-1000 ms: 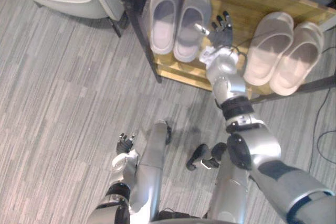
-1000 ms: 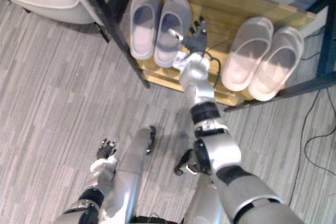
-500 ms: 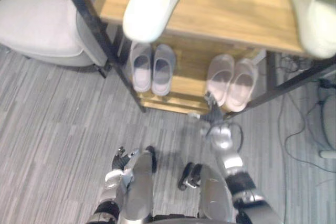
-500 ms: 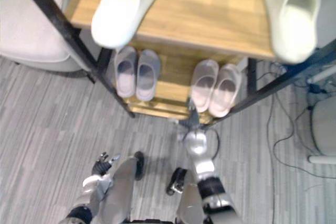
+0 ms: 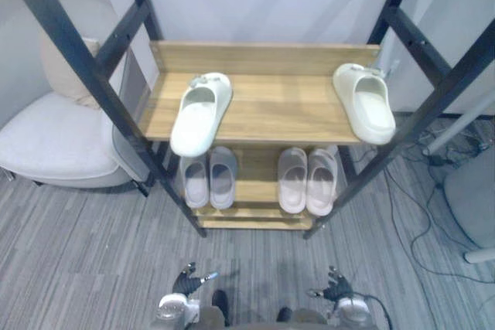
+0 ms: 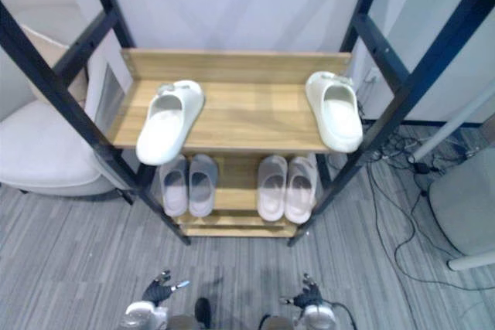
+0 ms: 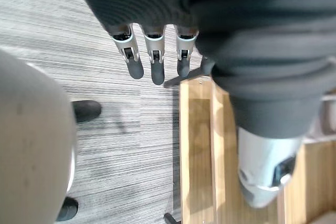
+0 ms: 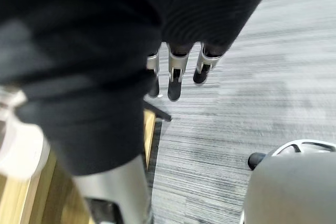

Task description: Organize the slippers on the shoe rack

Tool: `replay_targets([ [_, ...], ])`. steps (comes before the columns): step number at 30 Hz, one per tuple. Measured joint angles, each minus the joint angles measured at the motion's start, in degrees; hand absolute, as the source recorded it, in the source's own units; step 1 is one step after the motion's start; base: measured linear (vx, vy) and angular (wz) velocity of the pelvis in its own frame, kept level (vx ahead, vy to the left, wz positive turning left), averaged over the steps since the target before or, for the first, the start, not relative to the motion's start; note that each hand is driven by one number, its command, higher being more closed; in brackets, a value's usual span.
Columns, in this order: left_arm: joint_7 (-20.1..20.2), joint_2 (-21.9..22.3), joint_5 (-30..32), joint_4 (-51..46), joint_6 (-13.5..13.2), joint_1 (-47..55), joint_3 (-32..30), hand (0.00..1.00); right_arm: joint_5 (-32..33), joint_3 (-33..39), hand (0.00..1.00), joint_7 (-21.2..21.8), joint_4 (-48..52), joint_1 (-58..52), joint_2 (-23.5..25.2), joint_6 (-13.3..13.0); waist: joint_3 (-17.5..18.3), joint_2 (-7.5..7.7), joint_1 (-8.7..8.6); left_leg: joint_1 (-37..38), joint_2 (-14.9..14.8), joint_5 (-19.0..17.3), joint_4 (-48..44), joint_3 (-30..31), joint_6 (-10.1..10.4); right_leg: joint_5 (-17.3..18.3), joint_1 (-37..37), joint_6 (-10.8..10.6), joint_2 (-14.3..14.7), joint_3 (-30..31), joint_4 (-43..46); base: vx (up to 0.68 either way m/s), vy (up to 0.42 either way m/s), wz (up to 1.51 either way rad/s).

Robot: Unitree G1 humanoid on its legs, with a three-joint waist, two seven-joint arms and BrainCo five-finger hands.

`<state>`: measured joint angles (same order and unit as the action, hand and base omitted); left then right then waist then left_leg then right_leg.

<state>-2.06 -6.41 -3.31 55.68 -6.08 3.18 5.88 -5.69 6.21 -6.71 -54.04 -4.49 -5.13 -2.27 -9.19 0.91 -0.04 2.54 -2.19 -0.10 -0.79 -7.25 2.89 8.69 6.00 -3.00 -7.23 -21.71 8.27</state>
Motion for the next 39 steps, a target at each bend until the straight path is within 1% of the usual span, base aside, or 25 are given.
replay_targets([
  [3,0.0,0.1,1.3,0.2,-0.2,-0.3,1.0,0.0,1.7,0.4,0.0,0.0,-1.5,0.2,0.1,-0.1,0.4,-0.13,0.01,0.9,-0.1,0.8,1.4,-0.1,0.1,-0.7,0.6,0.2,0.4,0.2,-1.3,-0.01,-0.007,-0.04],
  [4,-0.1,-0.2,3.5,0.3,-0.4,-0.6,2.6,0.0,1.8,0.4,0.0,0.0,-2.2,0.5,0.1,-0.5,0.4,-0.21,-0.05,2.2,-0.2,1.6,3.0,-0.2,0.1,-1.3,1.5,0.2,0.9,0.5,-2.4,-0.04,-0.013,-0.05],
  [5,-0.1,-0.2,3.9,0.4,-0.5,-0.7,3.1,0.0,1.8,0.4,0.0,0.0,-2.3,0.5,0.2,-0.5,0.4,-0.21,-0.04,2.5,-0.2,1.7,3.2,-0.2,0.1,-1.4,1.7,0.3,0.9,0.6,-2.6,-0.08,-0.01,-0.09],
  [7,-0.1,-0.3,5.0,0.2,-0.8,-0.9,6.2,0.0,1.8,0.5,0.0,0.0,-3.1,0.8,0.2,-0.7,0.6,-0.29,-0.07,3.8,-0.3,2.5,4.7,-0.7,0.0,-1.8,2.3,0.4,1.2,1.2,-3.3,-0.06,0.007,-0.11],
  [8,-0.1,-0.6,5.6,-1.1,-0.9,-1.0,9.8,0.0,1.8,0.5,0.0,-0.1,-3.2,0.8,0.2,-0.7,0.8,-0.48,-0.07,3.7,-0.3,2.7,4.9,-0.9,-0.1,-2.3,2.3,0.4,1.3,1.4,-3.9,-0.04,0.014,-0.09],
  [9,-0.1,-0.7,5.6,-1.6,-0.9,-1.0,10.6,0.0,1.8,0.5,0.0,-0.1,-3.2,0.8,0.2,-0.7,0.8,-0.51,-0.08,3.7,-0.3,2.7,4.9,-0.9,-0.1,-2.3,2.3,0.4,1.3,1.5,-4.0,-0.04,0.018,-0.09],
  [10,-0.1,-0.8,6.0,-3.6,-0.8,-0.9,13.9,0.0,1.8,0.5,0.0,-0.1,-3.2,0.8,0.2,-0.7,1.0,-0.77,-0.08,3.7,-0.2,2.9,5.2,-1.0,-0.2,-2.7,2.3,0.3,1.4,1.6,-4.5,-0.04,0.034,-0.01],
  [12,0.4,-0.8,6.6,-12.5,-1.0,-0.8,22.4,0.0,1.8,0.6,0.0,-0.1,-3.2,0.8,0.1,-0.7,1.3,-1.34,-0.15,3.9,0.1,3.6,6.6,-0.6,-0.6,-3.3,2.3,-0.1,1.4,1.4,-5.4,-0.04,0.046,0.05],
  [13,0.7,-0.8,6.6,-13.7,-1.1,-0.8,23.3,0.0,1.8,0.6,0.0,-0.1,-3.3,0.8,0.2,-0.7,1.3,-1.34,-0.15,3.8,0.1,3.7,6.6,-0.5,-0.6,-3.4,2.4,-0.1,1.4,1.3,-5.6,-0.02,0.038,0.08],
  [15,2.8,-0.8,6.7,-21.3,-2.0,-0.9,29.3,0.0,2.0,0.6,0.0,-0.2,-3.3,0.9,0.6,-0.8,1.4,-1.42,-0.26,3.9,0.5,3.8,6.6,0.1,-0.8,-3.6,3.0,-0.5,1.3,0.8,-6.3,0.0,0.029,0.11],
  [16,3.0,-0.8,6.7,-22.1,-2.1,-1.0,29.9,0.0,2.0,0.5,0.0,-0.2,-3.3,0.9,0.6,-0.9,1.4,-1.43,-0.3,4.0,0.5,3.8,6.7,0.2,-0.8,-3.7,3.2,-0.5,1.3,0.8,-6.5,0.01,0.022,0.08],
  [18,4.7,-1.0,6.4,-28.5,-2.6,-1.4,35.2,0.0,2.4,0.4,0.0,-0.2,-3.6,0.8,0.6,-1.3,2.1,-1.92,-0.32,3.9,0.7,3.8,6.7,0.3,-0.8,-3.7,3.2,-0.6,1.3,0.7,-6.6,0.0,0.0,0.0],
  [21,5.0,-1.4,4.1,-36.4,-3.4,-3.1,38.9,0.0,2.4,0.1,0.0,-0.3,-3.6,0.7,0.6,-1.7,2.3,-2.32,-0.46,3.8,0.7,3.8,6.7,0.6,-0.8,-3.8,3.3,-0.3,1.3,0.5,-6.7,0.02,0.001,0.03],
  [23,5.0,-1.3,3.0,-39.5,-3.8,-4.0,39.2,0.0,2.4,-0.2,0.0,-0.4,-3.6,0.7,0.6,-1.8,2.4,-2.34,-0.5,3.8,0.7,3.8,6.7,0.7,-0.8,-3.9,3.3,-0.2,1.3,0.4,-6.8,0.01,0.0,0.02],
  [24,4.7,-1.3,1.9,-43.2,-4.6,-5.5,39.0,0.0,2.4,-0.7,0.0,-0.6,-3.6,0.6,0.5,-1.8,2.6,-2.3,-0.5,3.7,0.7,3.8,6.7,0.7,-0.8,-3.9,3.3,-0.1,1.4,0.3,-7.0,0.0,0.0,0.0],
  [26,4.3,-1.3,0.1,-47.2,-5.0,-8.0,38.2,0.0,2.4,-2.1,0.0,-0.8,-3.5,0.5,0.3,-1.8,3.3,-2.21,-0.51,3.6,0.8,3.8,6.7,0.7,-0.8,-4.0,3.5,0.0,1.6,0.3,-7.6,0.04,-0.006,-0.01],
  [27,4.2,-1.3,-0.3,-47.8,-5.0,-8.5,37.9,0.0,2.3,-2.2,0.0,-0.8,-3.5,0.4,0.3,-1.8,3.4,-2.21,-0.51,3.6,0.8,3.7,6.7,0.7,-0.8,-4.0,3.5,0.0,1.6,0.3,-7.7,0.05,-0.009,0.02],
  [29,1.9,-1.4,-1.4,-50.8,-5.5,-12.8,34.6,0.0,2.3,-3.1,0.0,-0.8,-3.3,0.4,0.3,-1.8,3.6,-2.11,-0.67,3.6,0.9,3.7,6.7,1.0,-0.8,-4.3,4.1,0.1,1.8,0.1,-8.6,0.04,-0.009,0.04],
  [30,1.8,-1.4,-1.4,-51.0,-5.5,-13.2,34.1,0.0,2.3,-3.2,0.0,-0.8,-3.3,0.4,0.3,-1.8,3.6,-2.11,-0.67,3.6,0.9,3.7,6.7,1.0,-0.8,-4.3,4.1,0.1,1.8,0.1,-8.6,0.0,0.0,0.0],
  [32,-0.7,-1.9,-1.4,-52.6,-5.9,-17.2,28.5,0.0,2.3,-4.2,0.0,-0.7,-3.2,0.6,0.1,-1.8,3.7,-2.06,-0.71,3.6,0.7,3.5,6.7,0.9,-0.6,-4.4,4.1,0.2,2.1,0.2,-8.7,0.0,0.0,0.0],
  [33,-1.0,-2.0,-1.4,-52.7,-5.9,-17.5,27.9,0.0,2.3,-4.2,0.0,-0.7,-3.2,0.7,0.1,-1.8,3.7,-2.06,-0.72,3.6,0.7,3.5,6.7,0.9,-0.5,-4.4,4.1,0.2,2.1,0.2,-8.7,0.0,0.0,0.0],
  [35,-3.7,-2.3,-1.2,-52.8,-6.0,-20.6,23.0,0.0,2.2,-4.2,0.0,-0.6,-3.2,0.9,0.0,-1.7,3.7,-2.01,-0.83,3.6,0.7,3.5,6.7,0.9,-0.5,-4.6,4.2,0.3,2.2,0.2,-9.0,0.0,0.0,0.0],
  [37,-4.6,-3.1,-1.1,-52.8,-6.1,-21.9,21.2,0.0,2.1,-4.2,0.0,-0.5,-3.2,1.0,0.0,-1.7,3.7,-1.96,-0.86,3.6,0.7,3.5,6.7,0.9,-0.5,-4.8,4.3,0.3,2.2,0.3,-9.4,0.0,0.001,-0.03],
  [38,-5.6,-4.1,-0.7,-52.7,-6.1,-23.4,19.2,0.0,1.9,-4.1,0.0,-0.3,-3.2,1.0,0.0,-1.7,3.7,-1.92,-0.94,3.5,0.7,3.5,6.7,0.6,-0.5,-5.2,4.4,0.4,2.3,0.4,-10.0,0.0,0.003,-0.07],
  [39,-5.6,-4.2,-0.7,-52.7,-6.1,-23.6,18.8,0.0,1.8,-4.1,0.0,-0.3,-3.2,1.0,0.0,-1.7,3.7,-1.91,-0.96,3.5,0.7,3.5,6.7,0.5,-0.5,-5.3,4.4,0.3,2.3,0.4,-10.0,0.0,0.01,-0.1],
])
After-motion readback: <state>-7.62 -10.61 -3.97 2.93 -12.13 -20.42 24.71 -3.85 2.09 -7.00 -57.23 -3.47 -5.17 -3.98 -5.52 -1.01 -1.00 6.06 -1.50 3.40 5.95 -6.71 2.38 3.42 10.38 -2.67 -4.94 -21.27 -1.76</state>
